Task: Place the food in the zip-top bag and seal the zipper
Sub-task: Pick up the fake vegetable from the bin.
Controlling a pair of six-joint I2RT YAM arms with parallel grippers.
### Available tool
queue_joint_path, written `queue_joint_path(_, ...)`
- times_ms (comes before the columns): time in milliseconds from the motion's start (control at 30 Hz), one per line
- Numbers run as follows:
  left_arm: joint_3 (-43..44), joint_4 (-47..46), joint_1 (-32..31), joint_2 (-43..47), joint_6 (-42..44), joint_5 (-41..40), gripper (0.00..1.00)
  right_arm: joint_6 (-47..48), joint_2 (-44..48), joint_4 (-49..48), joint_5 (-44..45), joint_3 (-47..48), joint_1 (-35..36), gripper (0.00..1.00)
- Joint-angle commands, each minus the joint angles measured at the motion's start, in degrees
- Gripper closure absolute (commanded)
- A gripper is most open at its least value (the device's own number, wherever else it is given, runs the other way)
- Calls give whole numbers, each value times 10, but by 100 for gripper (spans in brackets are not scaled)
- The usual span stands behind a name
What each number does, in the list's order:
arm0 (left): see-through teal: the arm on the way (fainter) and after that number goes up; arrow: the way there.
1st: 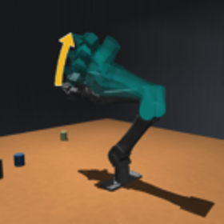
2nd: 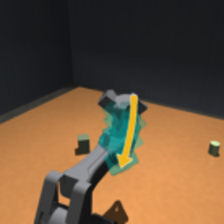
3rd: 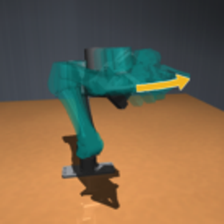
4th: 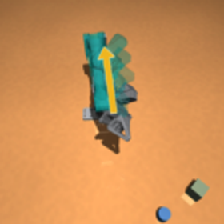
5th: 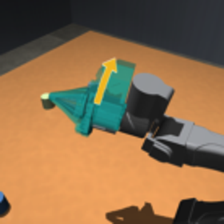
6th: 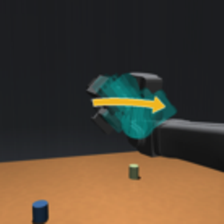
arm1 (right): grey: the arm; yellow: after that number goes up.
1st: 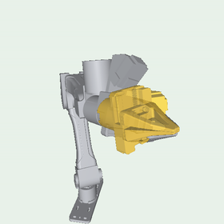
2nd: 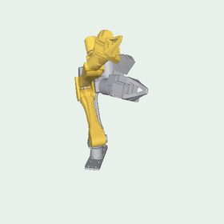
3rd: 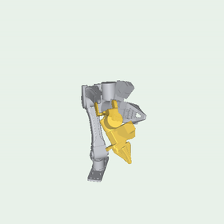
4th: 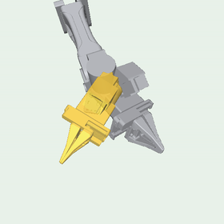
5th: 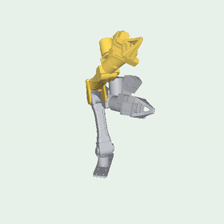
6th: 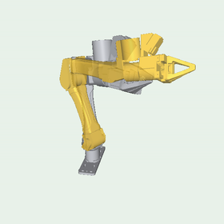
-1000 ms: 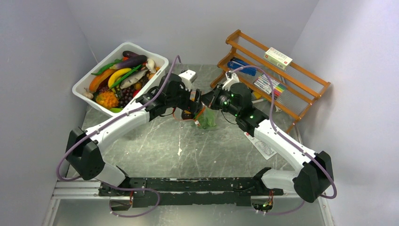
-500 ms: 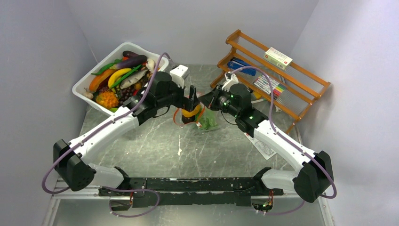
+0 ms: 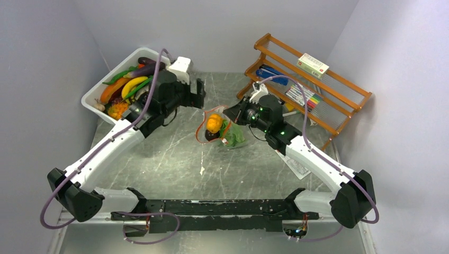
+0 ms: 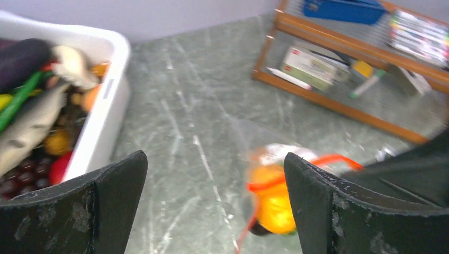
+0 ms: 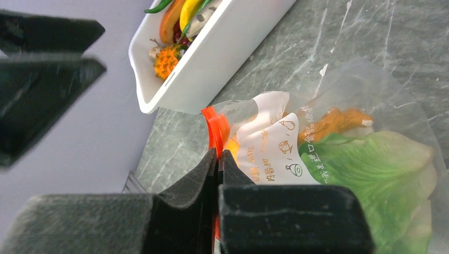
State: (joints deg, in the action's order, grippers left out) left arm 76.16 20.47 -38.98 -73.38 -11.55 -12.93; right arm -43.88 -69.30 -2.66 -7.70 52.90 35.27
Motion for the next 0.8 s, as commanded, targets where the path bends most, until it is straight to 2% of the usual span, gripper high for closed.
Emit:
queue_joint_path(0,19,41,86,-12,-7,-5,1,13,20,-13,5,0,1,100)
queue_joint_path(67,7,41,134,-10,-17,12,1,15,24,-12,4,-2,1,100)
queue_joint_path(133,-13,24,184,-3,-15,30,5,17,29,-12,6,-5,1,100)
queue_joint_path(267,-40,-14,259,-6,3,23,25,20,34,-13,5,-11,1,100)
queue_joint_path(367,-27,-46,319,-44,-9,77,44,32,29,5,1,9,0,100)
queue_joint_path(433,2,-56,351,-87,-25,127,50,44,26,12,-4,20,1,100)
queue_joint_path(500,32,-80,370,-133,-50,165,54,48,28,12,-6,24,1,100)
queue_joint_path(700,109,-168,381,-262,-89,176,66,43,35,27,18,25,0,100)
queue_joint_path(767,139,-174,383,-300,-110,174,65,43,40,31,27,26,1,100)
